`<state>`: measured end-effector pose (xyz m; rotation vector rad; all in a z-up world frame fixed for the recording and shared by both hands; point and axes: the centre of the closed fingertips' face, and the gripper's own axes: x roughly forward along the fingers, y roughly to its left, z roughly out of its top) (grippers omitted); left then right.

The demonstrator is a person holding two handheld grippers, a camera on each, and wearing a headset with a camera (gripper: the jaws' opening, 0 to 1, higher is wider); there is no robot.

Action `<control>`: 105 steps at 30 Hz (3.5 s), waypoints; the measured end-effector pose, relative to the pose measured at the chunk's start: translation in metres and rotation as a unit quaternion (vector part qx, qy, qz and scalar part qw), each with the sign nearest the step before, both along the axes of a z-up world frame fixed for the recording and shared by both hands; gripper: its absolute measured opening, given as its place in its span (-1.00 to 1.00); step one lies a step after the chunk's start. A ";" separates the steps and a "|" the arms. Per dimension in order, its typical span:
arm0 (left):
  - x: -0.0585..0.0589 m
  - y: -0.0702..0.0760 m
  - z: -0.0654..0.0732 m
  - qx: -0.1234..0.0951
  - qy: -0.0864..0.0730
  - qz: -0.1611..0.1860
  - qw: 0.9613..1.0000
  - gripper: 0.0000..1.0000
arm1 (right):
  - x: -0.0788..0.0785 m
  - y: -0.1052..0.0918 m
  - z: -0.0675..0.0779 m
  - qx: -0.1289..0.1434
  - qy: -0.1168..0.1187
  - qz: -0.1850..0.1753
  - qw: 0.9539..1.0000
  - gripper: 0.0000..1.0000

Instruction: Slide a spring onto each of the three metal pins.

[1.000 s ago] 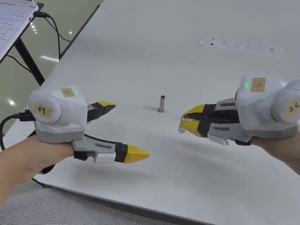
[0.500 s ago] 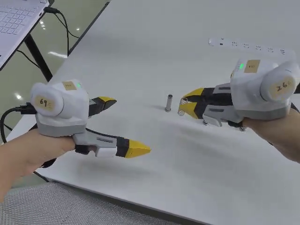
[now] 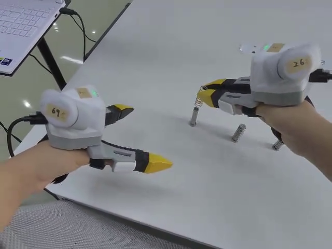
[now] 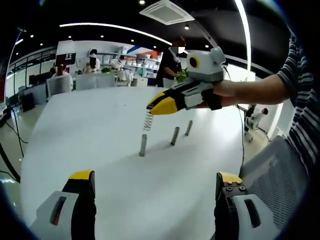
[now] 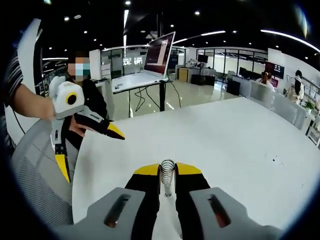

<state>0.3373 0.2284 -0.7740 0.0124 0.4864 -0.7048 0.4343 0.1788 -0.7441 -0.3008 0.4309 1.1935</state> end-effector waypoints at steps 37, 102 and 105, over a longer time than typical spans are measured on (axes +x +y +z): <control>-0.005 -0.007 -0.006 -0.002 0.011 -0.011 1.000 0.96 | -0.019 0.005 -0.075 -0.077 0.033 0.010 0.996 -0.84; 0.005 -0.053 0.006 0.005 -0.012 -0.039 0.999 0.96 | -0.066 -0.147 -0.017 0.029 0.004 -0.081 0.996 0.33; 0.004 -0.055 0.006 0.006 -0.012 -0.045 0.999 0.96 | -0.070 -0.158 -0.019 0.030 0.008 -0.086 0.996 0.50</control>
